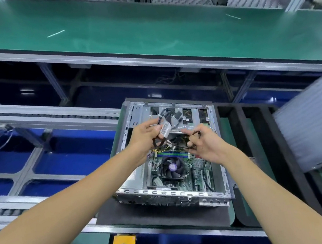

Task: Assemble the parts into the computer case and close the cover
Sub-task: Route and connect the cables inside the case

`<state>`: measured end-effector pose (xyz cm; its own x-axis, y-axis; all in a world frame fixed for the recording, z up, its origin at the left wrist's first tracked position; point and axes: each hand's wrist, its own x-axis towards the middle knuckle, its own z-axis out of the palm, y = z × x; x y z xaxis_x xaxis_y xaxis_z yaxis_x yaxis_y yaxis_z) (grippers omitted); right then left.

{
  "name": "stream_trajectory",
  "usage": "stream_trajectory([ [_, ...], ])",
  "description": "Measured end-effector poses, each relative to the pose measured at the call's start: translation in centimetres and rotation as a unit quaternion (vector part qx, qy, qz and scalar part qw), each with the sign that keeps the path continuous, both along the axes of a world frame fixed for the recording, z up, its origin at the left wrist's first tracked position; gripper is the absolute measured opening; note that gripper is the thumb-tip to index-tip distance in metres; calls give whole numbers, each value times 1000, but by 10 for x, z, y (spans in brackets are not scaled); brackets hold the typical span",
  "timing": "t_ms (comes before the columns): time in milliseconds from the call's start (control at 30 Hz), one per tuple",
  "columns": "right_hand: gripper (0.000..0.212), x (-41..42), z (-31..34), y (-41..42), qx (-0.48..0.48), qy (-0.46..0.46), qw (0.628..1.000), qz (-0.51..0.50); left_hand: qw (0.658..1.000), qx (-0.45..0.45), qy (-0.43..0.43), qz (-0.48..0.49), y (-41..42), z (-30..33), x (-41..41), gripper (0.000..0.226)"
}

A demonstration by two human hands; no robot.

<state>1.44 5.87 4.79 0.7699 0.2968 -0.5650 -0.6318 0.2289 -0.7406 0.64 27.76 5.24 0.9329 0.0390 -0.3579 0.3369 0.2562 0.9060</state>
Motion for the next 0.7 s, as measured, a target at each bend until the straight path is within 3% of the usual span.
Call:
stream_trajectory([
  [67, 18, -4, 2, 1, 5, -14, 1000, -24, 1000, 12, -3, 3, 2, -4, -1, 29],
  [300, 29, -13, 9, -7, -47, -92, 990, -99, 997, -6, 10, 79, 31, -16, -1, 26],
  [400, 16, -14, 3, -12, -7, -84, 982, -166, 996, 42, -15, 82, 40, -24, -4, 28],
  [533, 15, -18, -11, -9, -122, -49, 990, -59, 996, 49, -40, 62, 48, -32, -6, 32],
  [700, 33, -20, -35, 25, -250, -43, 966, 56, 995, 68, -53, 48, 45, -37, -7, 36],
])
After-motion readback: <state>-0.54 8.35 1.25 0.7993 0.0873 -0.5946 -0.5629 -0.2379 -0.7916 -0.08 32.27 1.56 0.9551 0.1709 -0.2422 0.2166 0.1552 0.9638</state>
